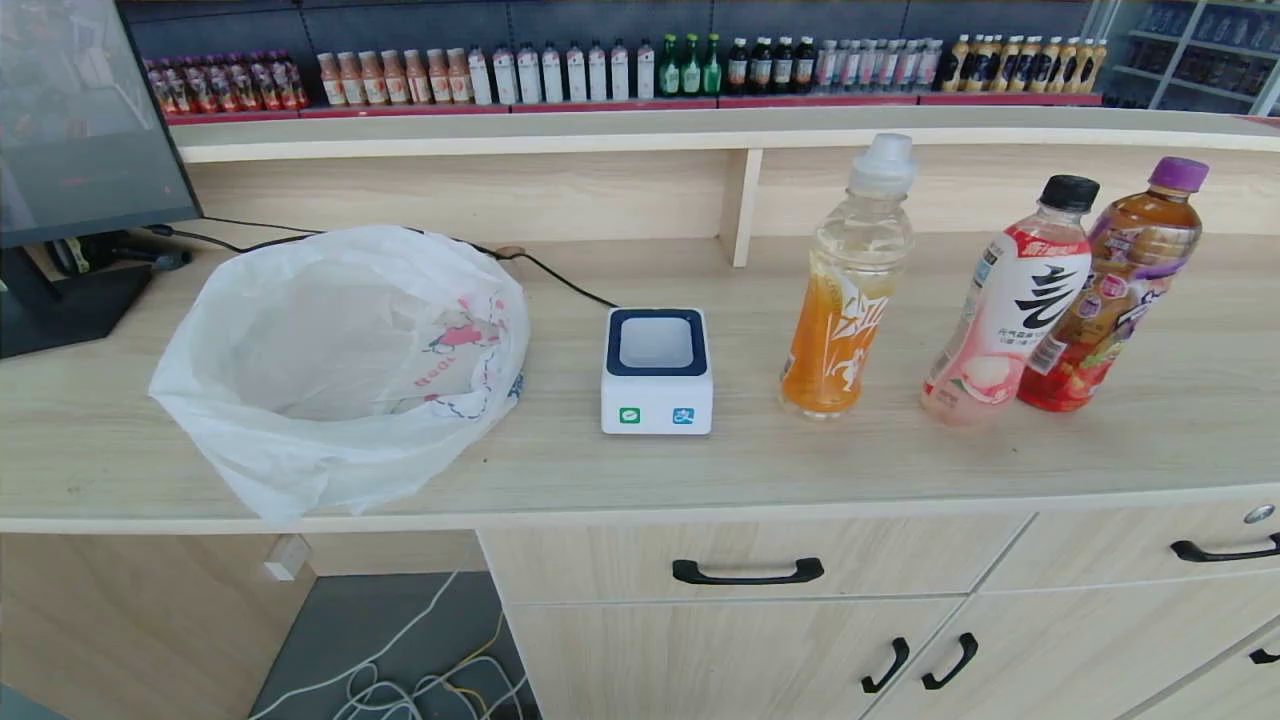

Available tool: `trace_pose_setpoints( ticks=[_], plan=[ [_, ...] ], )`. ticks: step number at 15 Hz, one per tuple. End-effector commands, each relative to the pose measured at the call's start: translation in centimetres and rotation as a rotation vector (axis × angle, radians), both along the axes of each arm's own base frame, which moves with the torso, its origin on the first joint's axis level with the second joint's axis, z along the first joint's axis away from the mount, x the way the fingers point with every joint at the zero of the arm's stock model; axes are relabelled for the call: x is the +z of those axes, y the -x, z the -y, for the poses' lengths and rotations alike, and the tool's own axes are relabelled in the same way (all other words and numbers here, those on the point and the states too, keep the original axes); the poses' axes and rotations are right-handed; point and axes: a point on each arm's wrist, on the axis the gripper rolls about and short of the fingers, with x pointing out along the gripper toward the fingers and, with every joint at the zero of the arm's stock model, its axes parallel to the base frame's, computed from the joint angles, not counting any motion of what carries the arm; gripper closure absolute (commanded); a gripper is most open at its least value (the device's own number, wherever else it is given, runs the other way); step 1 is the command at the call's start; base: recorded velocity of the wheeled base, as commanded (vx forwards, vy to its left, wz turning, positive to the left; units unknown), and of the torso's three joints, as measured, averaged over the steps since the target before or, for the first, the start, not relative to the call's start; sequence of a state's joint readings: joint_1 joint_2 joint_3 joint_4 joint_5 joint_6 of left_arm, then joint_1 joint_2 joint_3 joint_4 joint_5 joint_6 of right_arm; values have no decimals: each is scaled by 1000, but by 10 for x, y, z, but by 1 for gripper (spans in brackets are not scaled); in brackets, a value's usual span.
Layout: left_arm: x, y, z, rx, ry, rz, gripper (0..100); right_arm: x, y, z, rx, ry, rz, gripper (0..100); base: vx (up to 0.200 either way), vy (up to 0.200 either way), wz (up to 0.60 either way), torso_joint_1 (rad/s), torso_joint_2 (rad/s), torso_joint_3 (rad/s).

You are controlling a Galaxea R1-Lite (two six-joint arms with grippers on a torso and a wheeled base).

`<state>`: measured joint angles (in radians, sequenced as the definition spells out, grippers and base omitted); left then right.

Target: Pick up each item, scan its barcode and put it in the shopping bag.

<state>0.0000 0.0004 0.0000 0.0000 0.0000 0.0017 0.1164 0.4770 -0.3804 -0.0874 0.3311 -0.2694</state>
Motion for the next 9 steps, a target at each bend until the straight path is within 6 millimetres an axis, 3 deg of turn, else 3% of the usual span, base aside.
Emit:
trace_pose_setpoints(
  ticks=[1,4,7,9],
  plan=[
    [0,0,0,0,0,0,0,0,-22,-4,40,34,-93,0,0,0,0,0,0,0],
    [0,0,0,0,0,0,0,-5,-46,-15,150,115,-131,0,0,0,0,0,0,0],
    [0,0,0,0,0,0,0,-5,-88,-38,256,130,-93,0,0,0,0,0,0,0],
    [0,0,0,0,0,0,0,-8,-105,-48,259,120,-73,0,0,0,0,0,0,0]
  ],
)
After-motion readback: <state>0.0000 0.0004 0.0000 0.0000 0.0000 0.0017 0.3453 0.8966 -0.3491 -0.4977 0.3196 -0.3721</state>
